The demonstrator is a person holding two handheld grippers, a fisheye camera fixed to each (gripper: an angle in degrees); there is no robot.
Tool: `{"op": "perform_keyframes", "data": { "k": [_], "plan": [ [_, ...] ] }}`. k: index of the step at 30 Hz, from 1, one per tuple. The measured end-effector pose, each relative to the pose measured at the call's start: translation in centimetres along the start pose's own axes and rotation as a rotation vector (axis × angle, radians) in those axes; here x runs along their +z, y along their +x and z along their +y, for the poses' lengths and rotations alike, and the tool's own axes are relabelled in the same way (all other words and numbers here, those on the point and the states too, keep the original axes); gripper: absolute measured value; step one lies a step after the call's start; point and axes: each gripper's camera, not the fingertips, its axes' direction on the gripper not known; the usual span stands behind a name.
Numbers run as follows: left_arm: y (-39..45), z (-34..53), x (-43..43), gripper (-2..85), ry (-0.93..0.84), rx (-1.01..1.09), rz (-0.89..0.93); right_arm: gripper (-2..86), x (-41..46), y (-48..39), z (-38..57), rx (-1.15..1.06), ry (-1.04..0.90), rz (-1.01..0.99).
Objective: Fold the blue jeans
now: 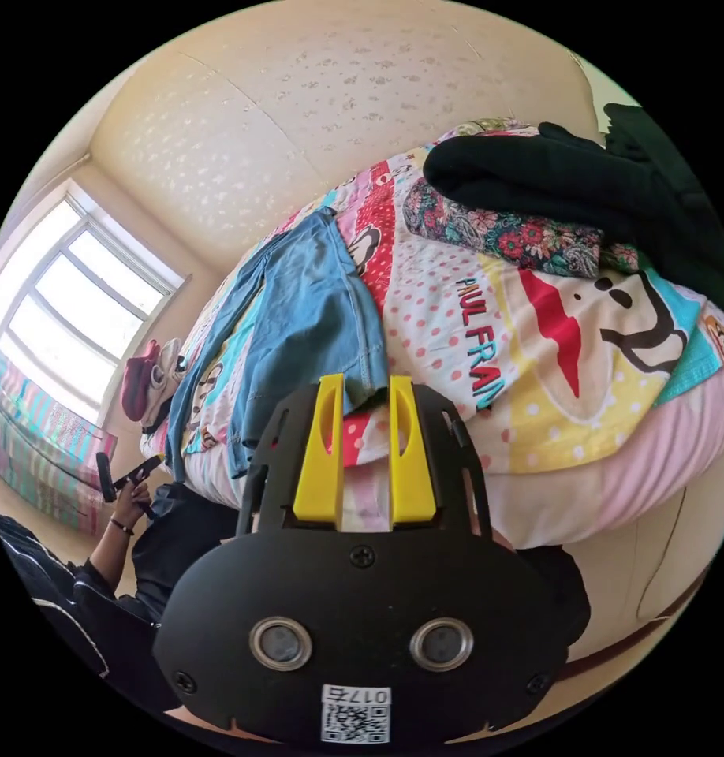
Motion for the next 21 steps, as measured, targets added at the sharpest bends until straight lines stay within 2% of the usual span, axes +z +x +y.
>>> {"op": "perform_keyframes", "data": {
  "k": [4, 7, 9, 12, 15, 18, 21],
  "plan": [
    [2.4, -0.2, -3.2, 9.9, 0.144, 0.078, 0.005, 3.5, -4.5, -0.3, -1.4, -0.071, -0.053, 0.0],
    [4.5, -0.1, -4.6, 11.0, 0.174, 0.189, -0.008, 2.8, -10.8, -1.6, -1.8, -0.102, 0.001, 0.167],
    [5.9, 0.3, -4.8, 11.5, 0.193, 0.265, -0.018, 2.9, -13.0, -0.4, -1.7, -0.07, -0.029, 0.283],
    [8.0, 0.0, -3.3, 12.3, 0.162, 0.349, -0.054, 3.6, -13.8, 1.4, -1.7, -0.053, -0.111, 0.292],
    [8.9, -0.7, -1.1, 12.4, 0.121, 0.344, -0.133, 5.4, -18.2, 0.2, -1.1, -0.07, 0.017, 0.277],
    [8.4, -1.7, 0.2, 9.2, 0.072, 0.26, -0.324, 8.5, -22.8, -2.0, -0.6, -0.08, 0.113, 0.331],
    [7.2, -1.9, -0.9, 4.0, 0.076, 0.224, -0.286, 10.5, -25.6, -5.8, 0.2, -0.212, 0.189, 0.188]
  ]
}}
